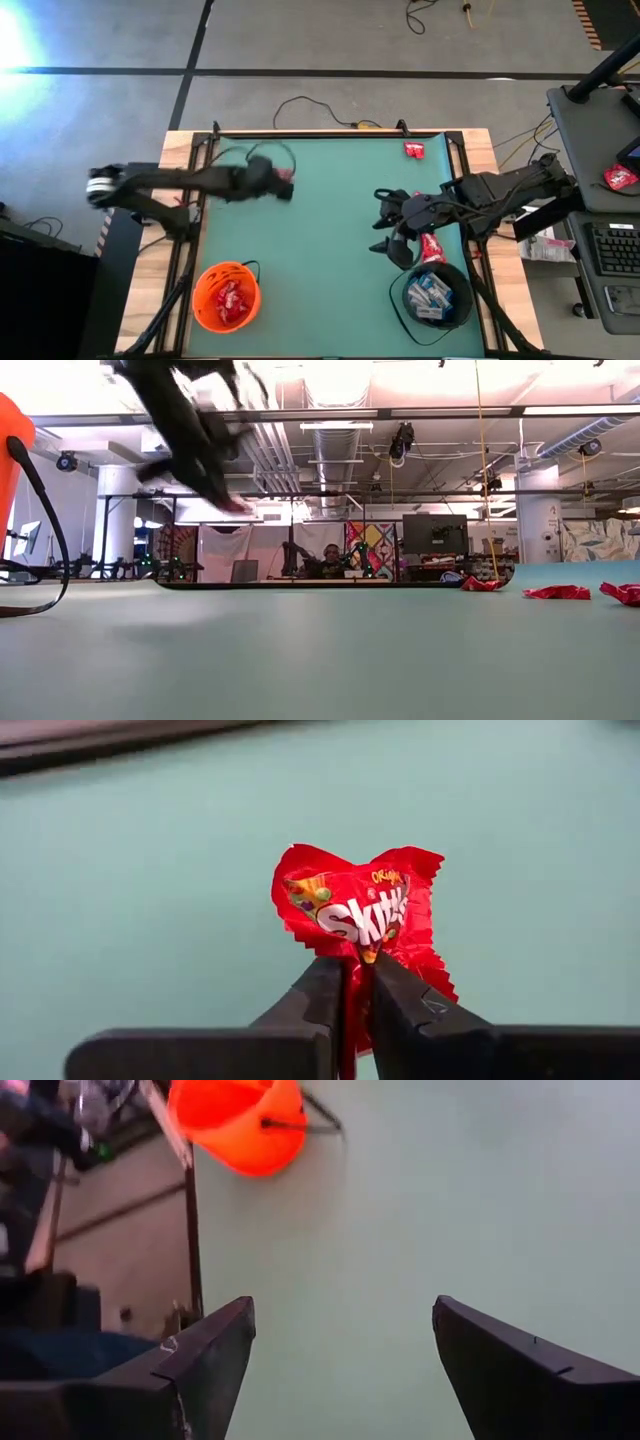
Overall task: Sort candy by brand, put in halloween buckets
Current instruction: Put the red chocolate candy into the orange bin
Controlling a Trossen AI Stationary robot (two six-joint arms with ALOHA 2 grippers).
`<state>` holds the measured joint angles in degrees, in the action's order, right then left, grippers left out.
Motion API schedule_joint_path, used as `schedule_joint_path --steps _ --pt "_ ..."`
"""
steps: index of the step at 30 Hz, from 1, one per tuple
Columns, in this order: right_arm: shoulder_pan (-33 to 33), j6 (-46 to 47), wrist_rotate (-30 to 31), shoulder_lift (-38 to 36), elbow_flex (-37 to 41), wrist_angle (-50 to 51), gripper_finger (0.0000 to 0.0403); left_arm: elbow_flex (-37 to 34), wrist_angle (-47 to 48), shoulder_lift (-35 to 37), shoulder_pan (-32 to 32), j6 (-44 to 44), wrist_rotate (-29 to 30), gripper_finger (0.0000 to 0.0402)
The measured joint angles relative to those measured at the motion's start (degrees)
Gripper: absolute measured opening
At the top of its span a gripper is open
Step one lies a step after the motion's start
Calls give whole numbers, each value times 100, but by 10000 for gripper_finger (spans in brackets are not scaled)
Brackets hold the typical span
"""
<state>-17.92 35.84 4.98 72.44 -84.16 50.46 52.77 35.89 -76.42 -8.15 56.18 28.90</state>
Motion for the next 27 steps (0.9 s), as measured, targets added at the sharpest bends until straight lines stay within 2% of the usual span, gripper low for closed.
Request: schedule_joint_path --steps 3,6,8,10,13,15,17,22,27 --pt "-13 -253 -243 -2 -2 261 301 3 707 862 1412 208 -478 8" --pt "-58 -547 -317 -2 -2 535 306 3 980 1527 3213 1027 -591 11" --pt "-63 -766 -384 -2 -2 622 306 3 934 1754 4506 1996 -463 12" --pt "-61 -1010 -394 -2 0 672 305 3 901 1812 5679 3354 -316 11" --pt "-58 -1297 -391 -2 0 660 305 5 983 1599 6921 5341 -138 10" --pt "-58 -1329 -352 -2 0 654 306 5 1155 1308 7376 6281 -159 9" --pt "-58 -1307 -350 -4 0 636 308 5 1212 1021 7540 6724 -280 9" --pt "-58 -1103 -346 13 0 625 314 5 1294 349 7371 6752 -1022 31" --pt "-56 -1035 -346 197 4 594 324 3 1378 92 7285 6540 -1192 88"
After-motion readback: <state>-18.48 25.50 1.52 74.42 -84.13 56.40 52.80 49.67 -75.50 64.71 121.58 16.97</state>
